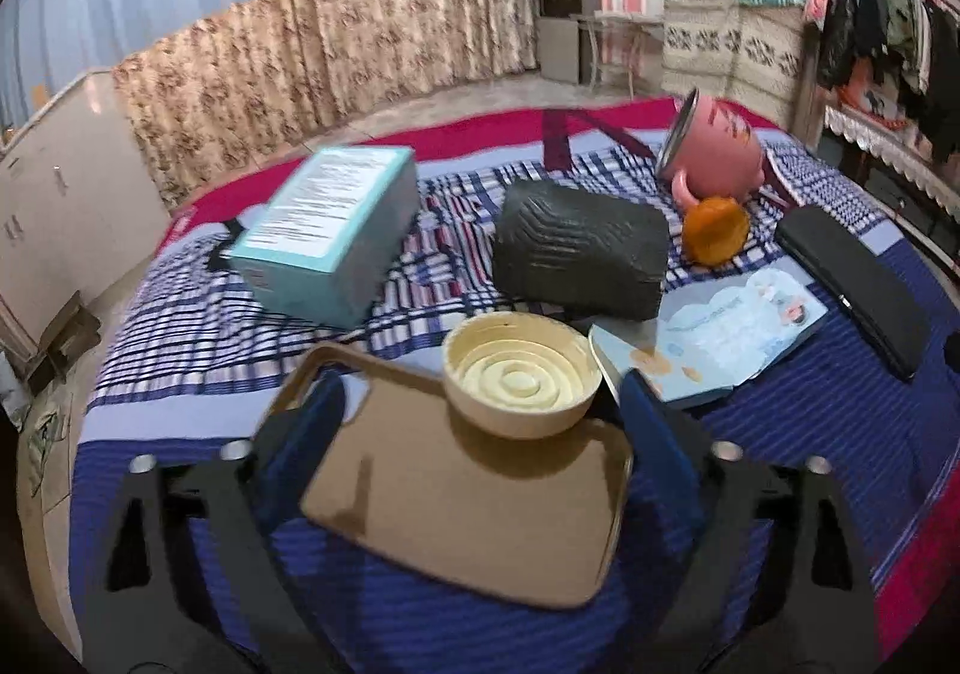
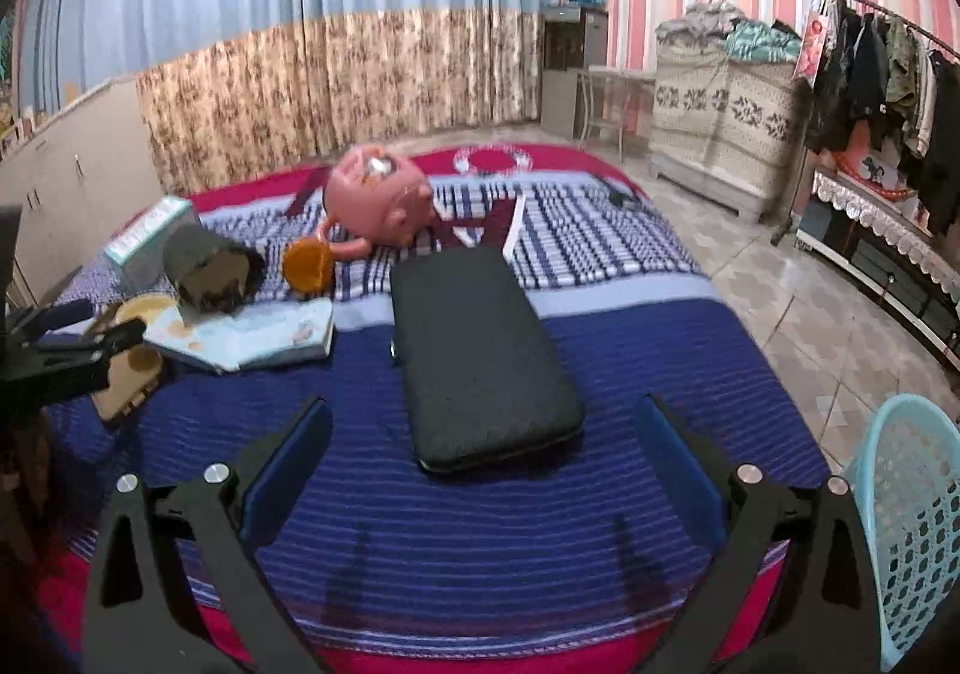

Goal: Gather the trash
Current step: 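Grasp the cream round lid with the left tool while the right tool grasps the paper card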

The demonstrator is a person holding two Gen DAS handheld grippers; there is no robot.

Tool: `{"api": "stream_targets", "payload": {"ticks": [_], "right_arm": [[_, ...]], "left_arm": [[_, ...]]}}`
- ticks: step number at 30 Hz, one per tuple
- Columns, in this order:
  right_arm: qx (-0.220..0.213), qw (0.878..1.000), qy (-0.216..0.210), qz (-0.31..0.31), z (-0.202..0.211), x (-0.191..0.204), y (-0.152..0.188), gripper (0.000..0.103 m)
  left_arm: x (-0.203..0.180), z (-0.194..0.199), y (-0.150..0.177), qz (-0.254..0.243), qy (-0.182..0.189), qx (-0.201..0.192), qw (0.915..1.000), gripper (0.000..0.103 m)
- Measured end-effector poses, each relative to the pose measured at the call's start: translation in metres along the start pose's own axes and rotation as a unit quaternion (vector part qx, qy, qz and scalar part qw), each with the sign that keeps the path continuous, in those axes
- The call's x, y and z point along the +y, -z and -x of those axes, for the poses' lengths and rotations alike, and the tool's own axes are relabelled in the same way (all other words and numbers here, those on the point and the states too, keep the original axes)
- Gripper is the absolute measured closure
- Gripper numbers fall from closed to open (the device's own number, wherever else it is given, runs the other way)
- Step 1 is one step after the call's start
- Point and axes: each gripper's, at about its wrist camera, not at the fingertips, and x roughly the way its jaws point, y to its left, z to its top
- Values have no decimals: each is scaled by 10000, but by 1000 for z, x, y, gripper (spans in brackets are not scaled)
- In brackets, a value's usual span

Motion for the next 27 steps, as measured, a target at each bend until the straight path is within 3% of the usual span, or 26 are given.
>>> {"api": "stream_targets", "payload": {"ticks": [9, 13, 15, 27], "right_arm": [[217, 9997, -74, -82, -10, 8, 4, 4], [200, 9998, -76, 17, -14, 18, 0, 4], [177, 9997, -71, 121, -17, 26, -4, 4], [362, 9970, -631, 257, -56, 75, -29, 5]], "left_arm": [[4, -26, -6, 156, 407, 337, 9985, 26], [7, -20, -5, 197, 525, 179, 9983, 42], [9, -17, -4, 221, 605, 171, 9978, 42], [44, 23, 25, 325, 297, -45, 9990, 42]]}}
